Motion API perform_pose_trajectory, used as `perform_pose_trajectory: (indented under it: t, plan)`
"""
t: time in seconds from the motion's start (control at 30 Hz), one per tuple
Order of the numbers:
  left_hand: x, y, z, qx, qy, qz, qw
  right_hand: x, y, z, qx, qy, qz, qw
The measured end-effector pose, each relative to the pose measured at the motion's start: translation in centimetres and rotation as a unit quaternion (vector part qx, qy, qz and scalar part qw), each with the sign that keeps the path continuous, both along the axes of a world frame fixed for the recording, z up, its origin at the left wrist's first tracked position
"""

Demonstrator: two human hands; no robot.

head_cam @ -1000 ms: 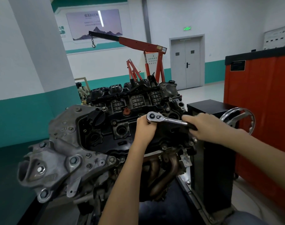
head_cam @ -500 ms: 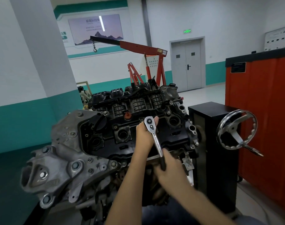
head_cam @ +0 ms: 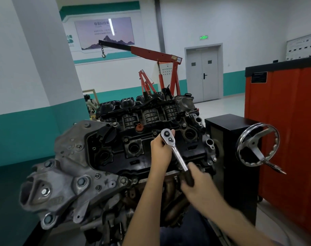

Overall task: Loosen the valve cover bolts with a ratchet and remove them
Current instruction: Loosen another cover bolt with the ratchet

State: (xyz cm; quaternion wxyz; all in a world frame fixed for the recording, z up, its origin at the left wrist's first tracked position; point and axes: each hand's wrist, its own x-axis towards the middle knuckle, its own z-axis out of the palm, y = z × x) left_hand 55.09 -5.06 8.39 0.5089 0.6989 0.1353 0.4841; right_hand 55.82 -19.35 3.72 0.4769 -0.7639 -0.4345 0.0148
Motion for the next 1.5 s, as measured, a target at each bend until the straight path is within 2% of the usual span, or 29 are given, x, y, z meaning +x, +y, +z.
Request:
perform_pose_trajectory:
  t: [0.1, 0.2, 0.33, 0.4, 0.47, 0.53, 0.6, 0.7, 0.8, 0.9, 1.07, 1.13, 1.2, 1.23, 1.27, 1.33, 1.4, 1.5]
  plan:
    - [0.6, 0.1, 0.2, -0.047, -0.007, 0.014, 0.999, -3.3, 2.9, -1.1, 0.068, 0.083, 0.004, 0.994]
    - [0.2, 0.4, 0.1, -0.018, 0.001, 0.01, 1.0, -2.4, 2.3, -0.5, 0.041, 0.063, 0.022, 0.997]
    - [-0.5, 0.9, 0.6, 0.038, 0.069, -0.025, 0.997, 3.8, -2.0, 3.3, -0.085, -0.07, 0.047, 0.993]
    - [-0.5, 1.1, 1.2, 0.066, 0.102, -0.026, 0.992, 7.1, -2.9, 6.0, -0.159, -0.181, 0.019, 0.97]
    - [-0.5, 1.3, 1.2, 0.069, 0.104, -0.017, 0.992, 8.7, -2.6, 7.9, -0.204, -0.297, -0.032, 0.932]
    - [-0.7, 1.3, 0.7, 0.042, 0.078, -0.018, 0.996, 8.5, -2.0, 7.5, -0.197, -0.34, -0.067, 0.917]
    - [-0.8, 1.1, 0.3, 0.009, 0.04, -0.021, 0.999, 6.5, -1.7, 5.2, -0.145, -0.284, -0.076, 0.945]
    - [-0.6, 0.4, 0.2, 0.003, 0.016, -0.022, 1.0, 1.8, -0.5, 0.8, -0.033, -0.086, -0.035, 0.995]
    - [-0.2, 0.0, 0.5, -0.016, 0.007, 0.001, 1.0, -2.7, 2.6, -1.2, 0.059, 0.041, -0.024, 0.997]
    - [-0.3, 0.4, 0.8, -0.027, 0.022, -0.005, 0.999, -3.9, 3.8, -1.2, 0.056, 0.08, 0.003, 0.995]
    - [-0.6, 1.3, 0.9, 0.031, 0.062, -0.039, 0.997, 3.3, -1.4, 2.8, -0.089, -0.077, 0.046, 0.992]
    - [-0.5, 1.4, 0.9, 0.053, 0.076, -0.036, 0.995, 6.9, -2.6, 5.6, -0.161, -0.183, 0.033, 0.969]
    - [-0.4, 1.4, 0.9, 0.055, 0.072, -0.032, 0.995, 8.8, -2.6, 7.9, -0.222, -0.317, -0.021, 0.922]
    - [-0.3, 1.3, 0.7, 0.048, 0.063, -0.028, 0.997, 9.1, -2.4, 8.2, -0.226, -0.353, -0.044, 0.907]
    - [-0.3, 1.2, 0.5, 0.033, 0.051, -0.026, 0.998, 8.9, -2.1, 7.9, -0.215, -0.359, -0.062, 0.906]
    - [-0.3, 0.9, 0.0, 0.007, 0.028, -0.021, 0.999, 7.2, -1.9, 5.4, -0.163, -0.289, -0.07, 0.941]
    - [-0.2, 0.4, -0.1, 0.003, 0.011, -0.02, 1.0, 3.8, -1.6, 2.0, -0.078, -0.14, -0.034, 0.986]
    - [0.5, 0.0, 0.2, -0.037, -0.003, -0.006, 0.999, -0.8, 1.0, -1.0, 0.034, -0.001, -0.017, 0.999]
